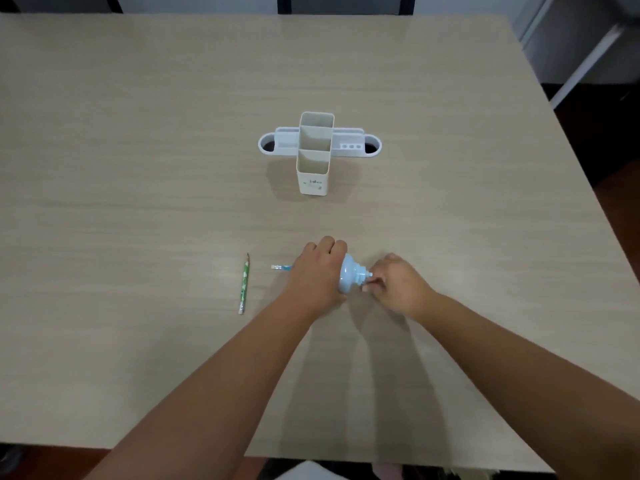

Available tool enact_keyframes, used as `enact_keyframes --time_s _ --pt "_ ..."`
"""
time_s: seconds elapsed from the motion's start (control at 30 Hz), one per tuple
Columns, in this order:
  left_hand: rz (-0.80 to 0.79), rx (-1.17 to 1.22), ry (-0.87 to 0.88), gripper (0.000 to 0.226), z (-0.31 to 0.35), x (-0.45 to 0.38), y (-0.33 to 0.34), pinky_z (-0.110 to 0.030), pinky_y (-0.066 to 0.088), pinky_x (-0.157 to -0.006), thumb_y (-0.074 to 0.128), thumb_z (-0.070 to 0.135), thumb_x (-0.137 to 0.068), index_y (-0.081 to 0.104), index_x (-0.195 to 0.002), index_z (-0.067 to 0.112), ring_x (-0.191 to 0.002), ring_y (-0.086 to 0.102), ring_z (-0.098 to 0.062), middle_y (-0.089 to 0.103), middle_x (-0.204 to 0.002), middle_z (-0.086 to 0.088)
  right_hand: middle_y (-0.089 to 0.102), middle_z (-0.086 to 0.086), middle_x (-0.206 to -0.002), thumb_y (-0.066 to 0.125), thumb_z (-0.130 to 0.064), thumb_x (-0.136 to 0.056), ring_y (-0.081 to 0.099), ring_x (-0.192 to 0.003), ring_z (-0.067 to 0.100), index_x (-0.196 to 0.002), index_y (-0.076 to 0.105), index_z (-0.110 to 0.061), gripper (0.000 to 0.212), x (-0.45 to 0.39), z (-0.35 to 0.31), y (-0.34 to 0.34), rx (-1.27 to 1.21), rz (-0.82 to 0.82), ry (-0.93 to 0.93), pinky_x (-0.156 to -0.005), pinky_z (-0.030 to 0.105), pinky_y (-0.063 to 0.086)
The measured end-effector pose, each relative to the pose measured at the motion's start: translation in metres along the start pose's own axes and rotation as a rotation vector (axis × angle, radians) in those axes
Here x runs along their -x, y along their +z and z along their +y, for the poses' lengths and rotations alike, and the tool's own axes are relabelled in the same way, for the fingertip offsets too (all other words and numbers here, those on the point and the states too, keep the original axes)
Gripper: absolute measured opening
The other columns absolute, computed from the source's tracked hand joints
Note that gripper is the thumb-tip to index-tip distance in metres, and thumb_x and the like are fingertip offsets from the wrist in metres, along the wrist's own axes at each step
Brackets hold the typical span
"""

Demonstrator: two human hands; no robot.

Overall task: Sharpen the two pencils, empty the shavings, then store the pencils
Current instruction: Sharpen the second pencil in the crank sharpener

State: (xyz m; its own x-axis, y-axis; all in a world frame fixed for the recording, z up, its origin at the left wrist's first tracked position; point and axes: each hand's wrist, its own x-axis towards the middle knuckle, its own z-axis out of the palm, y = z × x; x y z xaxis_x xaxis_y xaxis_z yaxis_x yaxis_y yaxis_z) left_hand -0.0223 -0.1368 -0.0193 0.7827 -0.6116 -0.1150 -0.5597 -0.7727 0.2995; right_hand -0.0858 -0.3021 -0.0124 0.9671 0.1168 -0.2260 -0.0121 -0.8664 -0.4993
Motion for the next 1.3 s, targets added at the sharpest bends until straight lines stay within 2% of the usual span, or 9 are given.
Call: enact_keyframes --time_s 0.1,0.27,0.37,0.43,0.53,0.7,0.87,1.1,1.3 --pt "-0.016 -0.021 -0.004 0.071 0.0 0.0 0.001 -0.041 0.047 -0.075 0.083 0.03 -0.051 0.046 -0.11 0.014 -0.082 0.043 -0.026 0.049 -0.107 -0.004 0.068 0.005 -0.068 0.066 -0.019 -0.076 0.055 -0.071 0.022 -0.075 0.07 -0.012 0.008 0.032 -0.01 -0.02 -0.131 -0.06 -0.093 -0.072 0.016 0.039" --pt "-0.007 -0.01 0.01 0.08 0.0 0.0 0.0 -0.039 0.047 -0.073 0.087 0.034 -0.046 0.046 -0.112 0.015 -0.078 0.037 -0.023 0.048 -0.106 -0.002 0.071 0.007 -0.077 0.07 -0.011 -0.078 0.052 -0.079 0.02 -0.083 0.073 -0.01 0.006 -0.017 0.001 -0.031 -0.181 0.319 0.071 -0.072 0.024 0.041" --pt "0.012 -0.006 0.007 0.076 0.0 0.0 0.0 -0.037 0.045 -0.073 0.086 0.034 -0.046 0.047 -0.109 0.015 -0.077 0.037 -0.023 0.048 -0.104 -0.003 0.069 0.018 -0.071 0.065 -0.007 -0.077 0.057 -0.076 0.035 -0.073 0.071 -0.002 0.009 -0.019 0.007 -0.002 -0.041 0.116 0.114 -0.073 0.027 0.037" --pt "0.024 -0.009 -0.006 0.072 0.0 0.002 0.001 -0.032 0.041 -0.074 0.085 0.033 -0.049 0.047 -0.108 0.015 -0.077 0.037 -0.022 0.048 -0.104 -0.003 0.067 0.019 -0.065 0.064 -0.008 -0.076 0.058 -0.07 0.037 -0.068 0.067 -0.001 0.011 0.002 0.002 0.004 0.023 -0.058 0.051 -0.069 0.013 0.03" --pt "0.013 -0.009 0.014 0.072 0.0 0.0 0.002 -0.03 0.036 -0.074 0.084 0.032 -0.051 0.047 -0.11 0.014 -0.079 0.039 -0.023 0.048 -0.104 -0.003 0.069 0.007 -0.067 0.068 -0.013 -0.076 0.053 -0.071 0.017 -0.074 0.07 -0.008 0.006 0.032 -0.012 -0.018 -0.121 -0.025 -0.055 -0.075 -0.001 0.029" --pt "0.019 -0.021 0.049 0.072 -0.002 -0.002 0.002 -0.036 0.043 -0.075 0.085 0.03 -0.046 0.048 -0.107 0.015 -0.075 0.038 -0.023 0.049 -0.101 -0.003 0.071 0.007 -0.079 0.067 -0.011 -0.08 0.052 -0.082 0.02 -0.086 0.072 -0.009 0.008 -0.01 -0.001 -0.03 -0.135 0.315 0.061 -0.074 0.007 0.034" --pt "0.047 0.011 0.02 0.07 -0.003 -0.001 0.005 -0.035 0.042 -0.072 0.084 0.031 -0.045 0.049 -0.103 0.013 -0.074 0.038 -0.022 0.048 -0.098 -0.004 0.067 0.012 -0.067 0.056 -0.018 -0.078 0.056 -0.071 0.031 -0.069 0.065 -0.006 0.017 0.014 -0.001 0.008 -0.069 -0.003 0.057 -0.077 0.035 0.043" --pt "0.048 0.003 0.037 0.067 -0.006 -0.003 0.007 -0.036 0.042 -0.069 0.082 0.03 -0.044 0.048 -0.099 0.014 -0.073 0.042 -0.025 0.046 -0.094 -0.002 0.067 0.0 -0.076 0.071 -0.009 -0.078 0.05 -0.081 0.012 -0.084 0.072 -0.01 0.006 -0.002 -0.004 -0.023 -0.276 0.41 0.027 -0.075 0.008 0.037" --pt "0.066 0.044 0.008 0.062 -0.004 -0.002 0.009 -0.034 0.041 -0.067 0.081 0.027 -0.046 0.049 -0.099 0.015 -0.074 0.043 -0.025 0.048 -0.094 -0.001 0.064 0.012 -0.063 0.06 -0.011 -0.078 0.052 -0.066 0.029 -0.067 0.062 -0.004 0.013 0.014 0.005 0.015 -0.107 0.085 0.028 -0.079 0.031 0.043"
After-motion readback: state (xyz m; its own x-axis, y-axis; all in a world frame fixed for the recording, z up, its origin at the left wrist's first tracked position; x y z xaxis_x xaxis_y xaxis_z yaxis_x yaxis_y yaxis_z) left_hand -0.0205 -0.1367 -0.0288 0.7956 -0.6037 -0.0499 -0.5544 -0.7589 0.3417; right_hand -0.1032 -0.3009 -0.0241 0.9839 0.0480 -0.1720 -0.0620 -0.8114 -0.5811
